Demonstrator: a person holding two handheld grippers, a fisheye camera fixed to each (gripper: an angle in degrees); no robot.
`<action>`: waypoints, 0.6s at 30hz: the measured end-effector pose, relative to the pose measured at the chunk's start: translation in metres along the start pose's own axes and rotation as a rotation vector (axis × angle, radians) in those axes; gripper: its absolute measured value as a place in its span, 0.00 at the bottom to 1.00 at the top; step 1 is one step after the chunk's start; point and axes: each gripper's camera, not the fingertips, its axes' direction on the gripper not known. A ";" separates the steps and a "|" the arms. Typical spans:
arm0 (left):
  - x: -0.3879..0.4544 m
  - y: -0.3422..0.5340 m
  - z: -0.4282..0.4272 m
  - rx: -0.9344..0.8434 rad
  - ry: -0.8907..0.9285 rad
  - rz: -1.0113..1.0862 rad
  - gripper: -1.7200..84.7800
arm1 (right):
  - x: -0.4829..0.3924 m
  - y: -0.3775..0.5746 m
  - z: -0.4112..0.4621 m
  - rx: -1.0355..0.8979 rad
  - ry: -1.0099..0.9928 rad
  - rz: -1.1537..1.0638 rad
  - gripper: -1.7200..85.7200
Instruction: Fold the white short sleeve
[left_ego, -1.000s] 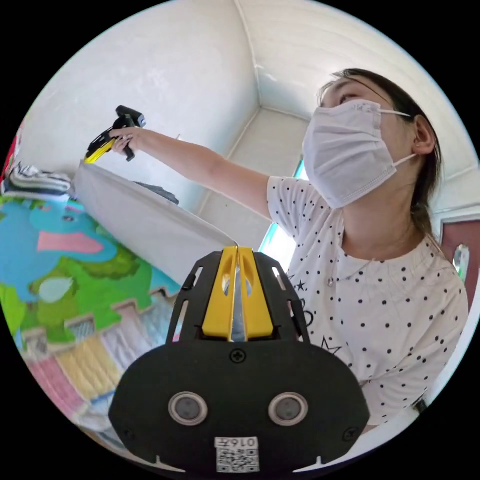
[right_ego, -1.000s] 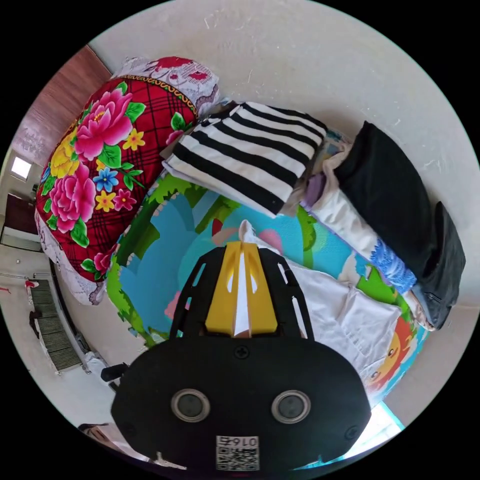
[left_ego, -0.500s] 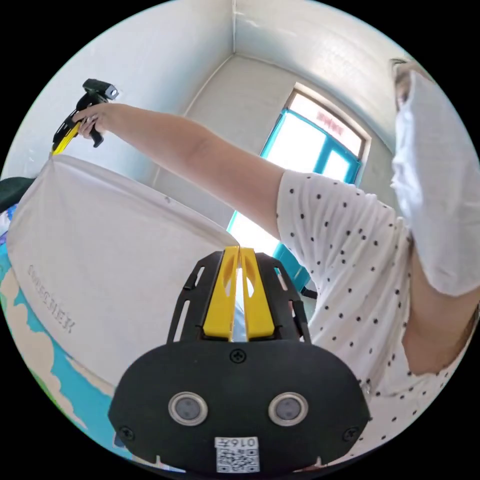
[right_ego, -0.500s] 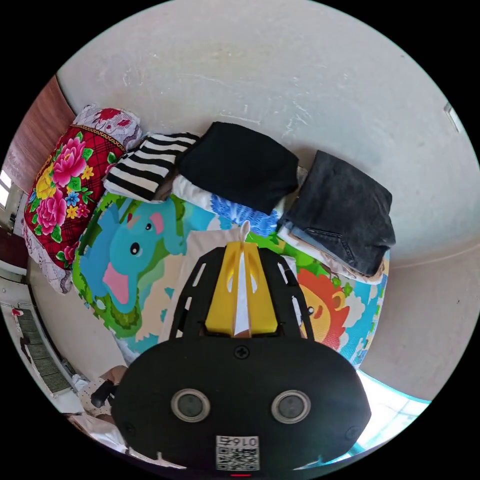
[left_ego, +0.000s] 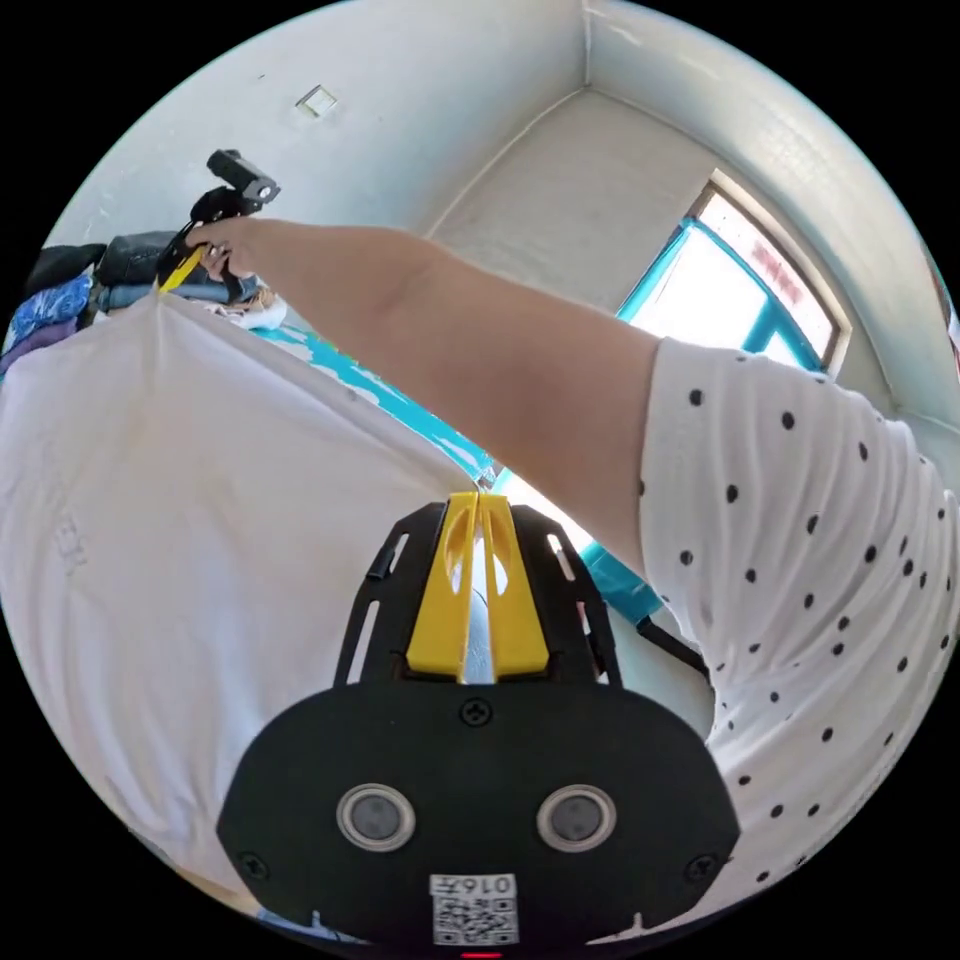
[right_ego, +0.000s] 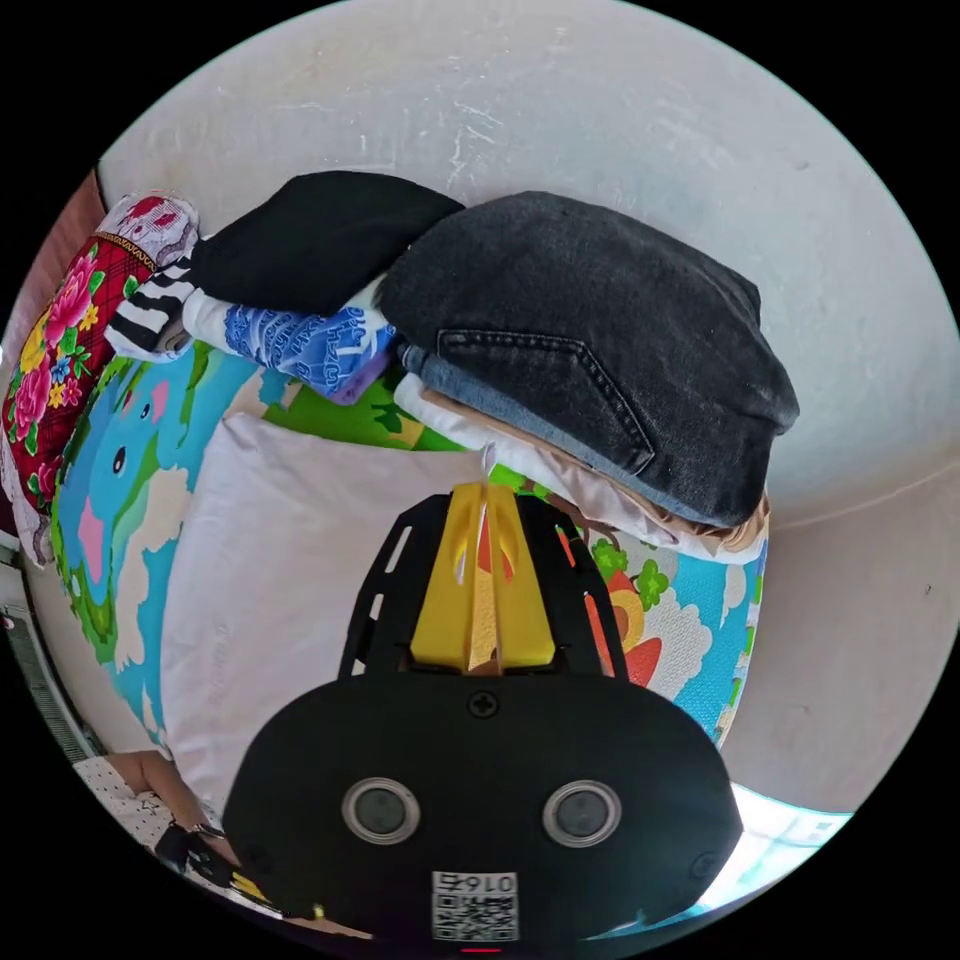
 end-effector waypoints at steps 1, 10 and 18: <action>-0.003 0.000 0.011 -0.025 0.008 -0.036 0.02 | 0.002 0.007 -0.001 -0.003 0.000 0.006 0.03; 0.030 0.006 0.005 0.067 0.114 0.116 0.10 | 0.069 0.171 -0.073 0.009 0.053 0.353 0.10; -0.012 0.038 -0.138 0.185 -0.323 0.056 0.12 | 0.002 0.501 -0.272 0.780 -0.078 -0.049 0.04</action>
